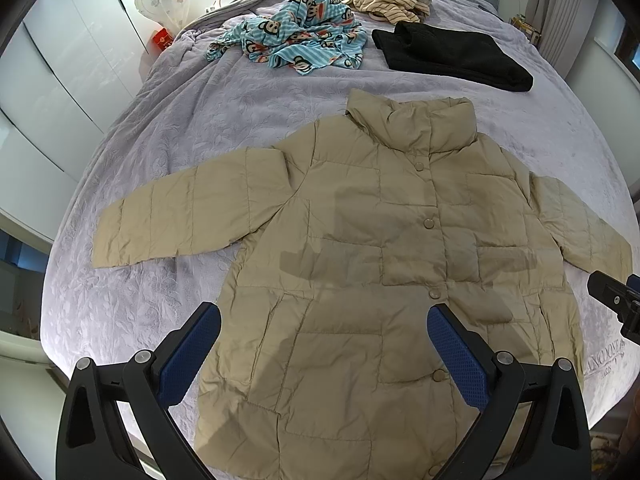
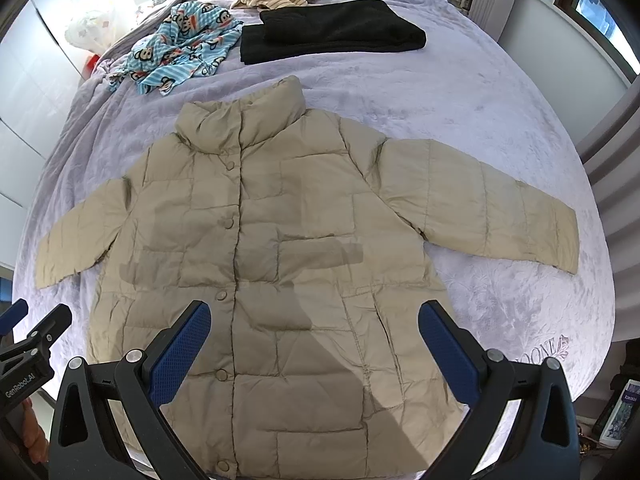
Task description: Fold large clothes
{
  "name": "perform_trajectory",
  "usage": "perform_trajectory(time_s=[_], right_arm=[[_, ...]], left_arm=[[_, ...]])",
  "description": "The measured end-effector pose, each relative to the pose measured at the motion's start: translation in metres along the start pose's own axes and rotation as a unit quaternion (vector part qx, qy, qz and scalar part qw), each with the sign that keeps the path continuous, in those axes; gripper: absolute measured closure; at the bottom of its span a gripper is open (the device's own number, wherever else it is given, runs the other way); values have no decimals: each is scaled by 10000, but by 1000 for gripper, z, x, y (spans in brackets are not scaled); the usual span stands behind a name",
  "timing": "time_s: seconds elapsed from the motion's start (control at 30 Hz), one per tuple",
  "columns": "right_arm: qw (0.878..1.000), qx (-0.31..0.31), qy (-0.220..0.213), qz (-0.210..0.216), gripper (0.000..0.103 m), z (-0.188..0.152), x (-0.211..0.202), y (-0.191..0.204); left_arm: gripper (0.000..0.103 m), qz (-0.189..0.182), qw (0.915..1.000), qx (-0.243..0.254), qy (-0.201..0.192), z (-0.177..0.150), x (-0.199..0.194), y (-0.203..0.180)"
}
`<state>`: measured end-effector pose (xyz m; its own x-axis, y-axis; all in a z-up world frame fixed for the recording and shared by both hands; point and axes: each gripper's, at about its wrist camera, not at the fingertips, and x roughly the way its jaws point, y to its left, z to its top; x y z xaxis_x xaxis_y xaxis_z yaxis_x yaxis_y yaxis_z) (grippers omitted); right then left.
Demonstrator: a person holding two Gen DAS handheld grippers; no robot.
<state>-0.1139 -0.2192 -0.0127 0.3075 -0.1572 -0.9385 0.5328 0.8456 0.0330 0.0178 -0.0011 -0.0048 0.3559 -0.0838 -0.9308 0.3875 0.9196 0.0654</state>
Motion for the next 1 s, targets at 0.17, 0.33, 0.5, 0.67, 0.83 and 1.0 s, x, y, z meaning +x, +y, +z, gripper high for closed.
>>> perform_trajectory(time_s=[0.17,0.33,0.5,0.67,0.83,1.0], right_arm=[[10000,-15,-1,4,0,0,0,0],[10000,-1,14,4,0,1,0,0],[10000,8,25,1,0,2,0,0],[10000,21,28,-2,0,1,1,0],[10000,22,36,0,0,0,2,0],[10000,28,44,-6,0,-1,2,0]], left_arm=[[0,0,10000,1,5,0,0,0],[0,-2,10000,3,3,0,0,0],[0,0,10000,3,8,0,0,0],[0,3,10000,2,9,1,0,0],[0,-2,10000,5,14,1,0,0],[0,0,10000,3,14,1,0,0]])
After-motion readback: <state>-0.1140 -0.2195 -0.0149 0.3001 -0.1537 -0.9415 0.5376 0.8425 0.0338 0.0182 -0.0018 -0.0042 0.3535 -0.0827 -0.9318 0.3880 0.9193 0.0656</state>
